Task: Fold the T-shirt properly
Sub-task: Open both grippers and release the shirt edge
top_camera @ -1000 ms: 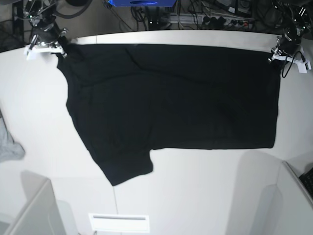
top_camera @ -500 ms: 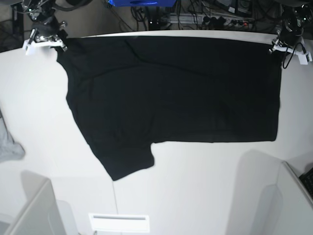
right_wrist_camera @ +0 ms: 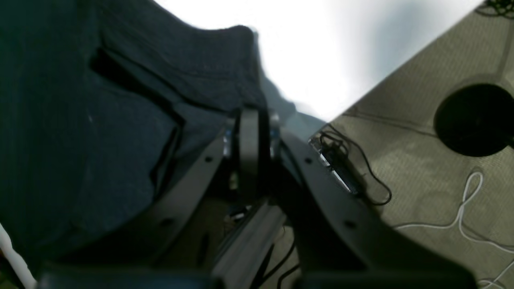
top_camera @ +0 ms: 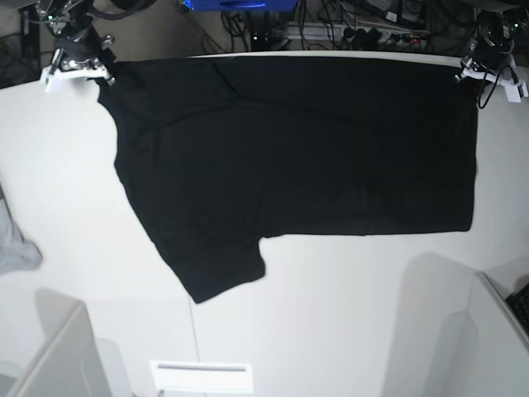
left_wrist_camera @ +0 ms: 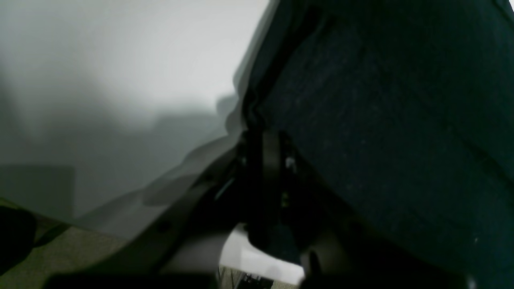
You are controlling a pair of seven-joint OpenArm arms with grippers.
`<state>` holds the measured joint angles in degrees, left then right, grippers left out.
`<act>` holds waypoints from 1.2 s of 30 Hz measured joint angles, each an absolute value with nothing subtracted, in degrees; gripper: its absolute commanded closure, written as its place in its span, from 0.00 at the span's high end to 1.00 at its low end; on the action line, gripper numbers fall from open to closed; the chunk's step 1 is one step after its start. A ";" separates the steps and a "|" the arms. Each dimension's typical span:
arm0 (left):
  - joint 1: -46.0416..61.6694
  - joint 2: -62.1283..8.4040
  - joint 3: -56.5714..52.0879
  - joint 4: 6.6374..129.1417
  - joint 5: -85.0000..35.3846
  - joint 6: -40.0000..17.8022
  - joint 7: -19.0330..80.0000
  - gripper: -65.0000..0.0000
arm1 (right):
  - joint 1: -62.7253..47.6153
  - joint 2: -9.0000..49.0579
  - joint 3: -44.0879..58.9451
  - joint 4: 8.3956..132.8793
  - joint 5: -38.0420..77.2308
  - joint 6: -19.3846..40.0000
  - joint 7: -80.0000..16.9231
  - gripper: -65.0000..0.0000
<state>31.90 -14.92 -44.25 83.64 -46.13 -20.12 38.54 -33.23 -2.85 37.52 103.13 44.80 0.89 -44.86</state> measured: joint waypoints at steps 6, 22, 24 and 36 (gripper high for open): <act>31.92 -15.05 -44.71 83.83 -46.22 -20.14 38.13 0.57 | -33.23 -2.83 37.67 103.55 44.60 0.84 -44.42 0.50; 23.79 -17.67 -55.09 95.88 -43.31 -19.42 41.60 0.81 | -24.01 3.86 37.15 109.89 44.56 0.64 -45.01 0.48; 20.80 -18.81 -55.22 95.66 -42.78 -18.55 41.41 0.81 | -21.93 4.75 37.17 109.80 44.14 0.54 -45.28 0.48; 2.26 -19.25 -42.24 91.74 -20.58 -19.59 41.23 0.81 | -2.98 8.36 37.19 99.31 43.92 0.64 -52.73 0.48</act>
<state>2.26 -19.25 -42.24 91.74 -20.58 -19.59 41.23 -2.98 8.36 37.19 99.31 43.92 0.64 -52.73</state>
